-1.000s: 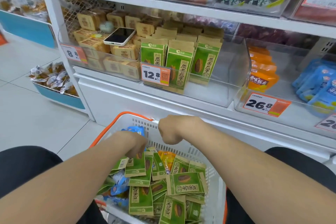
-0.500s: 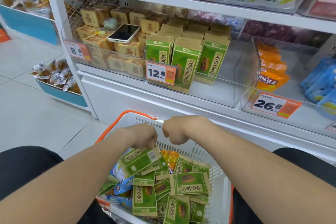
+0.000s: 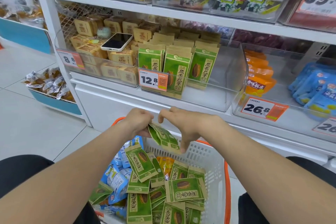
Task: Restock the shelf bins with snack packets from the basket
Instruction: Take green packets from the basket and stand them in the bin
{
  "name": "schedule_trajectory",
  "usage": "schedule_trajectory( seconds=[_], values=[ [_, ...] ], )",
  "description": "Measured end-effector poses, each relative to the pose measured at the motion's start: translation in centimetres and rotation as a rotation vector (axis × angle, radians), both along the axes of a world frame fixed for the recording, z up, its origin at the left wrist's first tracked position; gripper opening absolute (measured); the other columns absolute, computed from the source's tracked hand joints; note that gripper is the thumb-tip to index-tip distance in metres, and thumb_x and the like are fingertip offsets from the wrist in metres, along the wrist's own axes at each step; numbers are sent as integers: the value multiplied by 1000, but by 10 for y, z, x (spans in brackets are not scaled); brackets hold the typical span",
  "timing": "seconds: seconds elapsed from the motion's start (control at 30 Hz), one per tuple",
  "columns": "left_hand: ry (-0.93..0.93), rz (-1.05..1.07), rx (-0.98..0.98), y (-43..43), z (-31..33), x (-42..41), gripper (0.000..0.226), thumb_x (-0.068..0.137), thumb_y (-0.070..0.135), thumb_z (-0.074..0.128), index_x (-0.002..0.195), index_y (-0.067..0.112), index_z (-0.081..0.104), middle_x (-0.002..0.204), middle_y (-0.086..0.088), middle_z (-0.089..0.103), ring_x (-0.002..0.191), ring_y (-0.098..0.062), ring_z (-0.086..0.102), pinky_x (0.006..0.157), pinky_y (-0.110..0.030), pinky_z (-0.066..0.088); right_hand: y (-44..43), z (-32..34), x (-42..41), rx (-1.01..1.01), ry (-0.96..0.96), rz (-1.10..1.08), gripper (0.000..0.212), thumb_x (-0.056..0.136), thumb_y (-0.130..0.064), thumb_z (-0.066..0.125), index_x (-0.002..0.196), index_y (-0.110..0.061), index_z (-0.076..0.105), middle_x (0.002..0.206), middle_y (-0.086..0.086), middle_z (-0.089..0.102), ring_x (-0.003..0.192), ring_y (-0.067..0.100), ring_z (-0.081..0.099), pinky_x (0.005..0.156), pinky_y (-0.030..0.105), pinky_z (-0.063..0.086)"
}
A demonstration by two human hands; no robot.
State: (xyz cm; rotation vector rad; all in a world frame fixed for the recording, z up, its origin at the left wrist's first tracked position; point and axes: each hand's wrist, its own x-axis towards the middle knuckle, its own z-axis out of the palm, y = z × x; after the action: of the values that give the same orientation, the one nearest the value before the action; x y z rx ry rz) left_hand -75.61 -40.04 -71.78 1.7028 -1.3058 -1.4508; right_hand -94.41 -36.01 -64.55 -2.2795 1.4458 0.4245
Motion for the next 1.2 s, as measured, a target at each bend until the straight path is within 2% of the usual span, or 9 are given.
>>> schedule_trajectory(
  seconds=[0.13, 0.3, 0.43, 0.53, 0.63, 0.73, 0.97, 1.1, 1.2],
  values=[
    [166, 175, 224, 0, 2, -1, 22, 104, -4, 46, 120, -14, 57, 83, -22, 70, 49, -21, 72, 44, -25, 56, -2, 16, -19, 44, -58, 7, 110, 56, -42, 101, 145, -40, 37, 143, -7, 51, 126, 20, 52, 105, 43, 47],
    [79, 51, 295, 5, 11, -8, 28, 105, 17, 47, 115, -1, 66, 73, -10, 70, 57, -18, 66, 54, -29, 60, -8, 23, -24, -227, -271, -99, 18, 91, -32, 78, 102, -21, 70, 91, -4, 73, 86, 16, 67, 80, 37, 55],
    [-91, -21, 51, 8, 16, -20, 54, 103, 54, 43, 104, 9, 73, 100, -15, 74, 89, -33, 66, 79, -37, 53, -12, 29, -26, -283, -332, -243, 16, 95, -31, 75, 94, -17, 67, 86, 0, 72, 87, 21, 66, 79, 39, 56],
    [-35, 24, -335, 17, 34, -40, 66, 111, 55, 25, 85, 16, 71, 85, -4, 72, 84, -22, 67, 78, -33, 51, -10, 35, -27, -254, -448, -314, 12, 94, -27, 76, 96, -21, 65, 81, 0, 76, 83, 17, 71, 79, 46, 61],
    [-20, 13, -668, 23, 43, -54, 53, 112, 50, 25, 97, 21, 67, 90, 0, 69, 88, -19, 64, 78, -41, 49, -11, 40, -23, -424, -579, -456, 32, 87, -27, 82, 112, -24, 63, 97, -5, 73, 95, 22, 72, 84, 43, 60],
    [26, 140, -744, 20, 52, -64, 45, 113, 43, 27, 102, 17, 62, 96, 0, 67, 92, -20, 62, 77, -40, 47, -8, 41, -17, -521, -822, -694, 54, 72, -48, 86, 118, -30, 64, 101, -8, 75, 101, 21, 71, 89, 43, 59],
    [-51, 116, -918, 13, 86, -79, 35, 114, 38, 33, 91, 21, 54, 79, 9, 54, 72, -1, 49, 62, -21, 34, 2, 68, -31, -773, -884, -671, 14, 89, -34, 79, 101, -26, 78, 77, -7, 77, 79, 17, 73, 82, 39, 60],
    [-154, 102, -1075, 7, 93, -86, 21, 110, 17, 40, 112, 13, 61, 104, 3, 58, 98, -10, 52, 83, -18, 35, 1, 88, -48, -1123, -1012, -532, 15, 95, -21, 71, 110, -21, 68, 96, -13, 75, 86, 11, 69, 81, 36, 55],
    [-261, 22, -1128, 2, 90, -88, 28, 96, 0, 48, 117, 11, 64, 115, 0, 55, 110, -19, 53, 96, -28, 40, -7, 86, -67, -1194, -890, -539, 17, 98, -17, 65, 113, -18, 58, 96, -5, 72, 83, 19, 63, 70, 37, 49]
  ],
)
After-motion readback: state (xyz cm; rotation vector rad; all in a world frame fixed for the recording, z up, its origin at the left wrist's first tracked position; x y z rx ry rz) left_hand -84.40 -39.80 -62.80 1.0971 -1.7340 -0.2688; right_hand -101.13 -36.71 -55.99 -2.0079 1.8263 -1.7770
